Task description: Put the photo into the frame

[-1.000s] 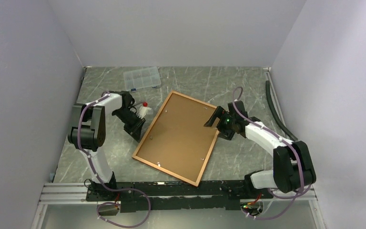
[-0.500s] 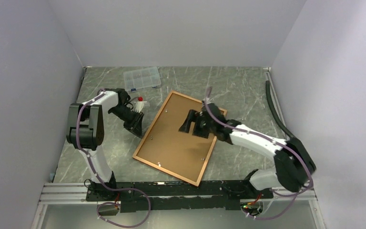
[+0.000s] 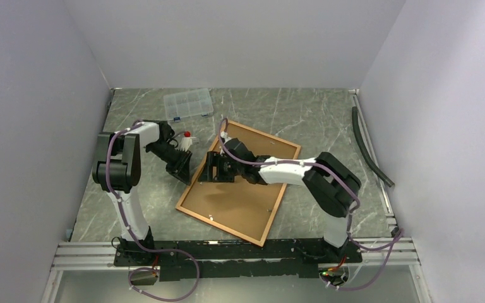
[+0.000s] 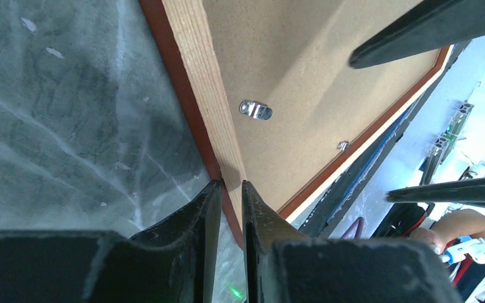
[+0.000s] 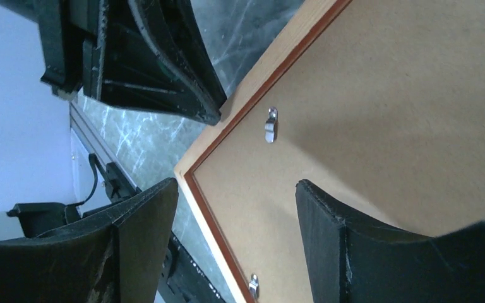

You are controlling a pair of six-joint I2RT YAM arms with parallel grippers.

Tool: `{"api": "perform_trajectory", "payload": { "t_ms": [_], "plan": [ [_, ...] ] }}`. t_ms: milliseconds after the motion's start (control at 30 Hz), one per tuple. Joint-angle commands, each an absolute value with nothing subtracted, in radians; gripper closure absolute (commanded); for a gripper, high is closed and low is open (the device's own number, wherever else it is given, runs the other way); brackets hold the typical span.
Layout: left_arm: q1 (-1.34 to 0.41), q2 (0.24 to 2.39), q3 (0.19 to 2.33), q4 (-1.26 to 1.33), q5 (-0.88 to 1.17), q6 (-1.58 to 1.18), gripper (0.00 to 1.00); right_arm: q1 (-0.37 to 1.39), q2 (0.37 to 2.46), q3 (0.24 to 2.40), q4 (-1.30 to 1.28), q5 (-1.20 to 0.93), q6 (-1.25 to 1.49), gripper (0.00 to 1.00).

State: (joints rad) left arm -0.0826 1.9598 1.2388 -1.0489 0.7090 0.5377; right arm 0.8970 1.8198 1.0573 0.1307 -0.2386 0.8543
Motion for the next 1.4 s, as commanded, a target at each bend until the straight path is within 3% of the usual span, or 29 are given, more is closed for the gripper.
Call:
{"api": "perform_trajectory", "payload": {
  "t_ms": [0,1367],
  "plan": [
    [-0.083,1.967,1.223,-1.025,0.745,0.545,0.77,0.903,1.897,1.134,0.224,-0.299,0.843,0.29],
    [-0.083,1.966,1.214,-1.013,0.739,0.535,0.85,0.935,2.067,1.204,0.299,-0.342,0.899,0.3]
  ]
}}
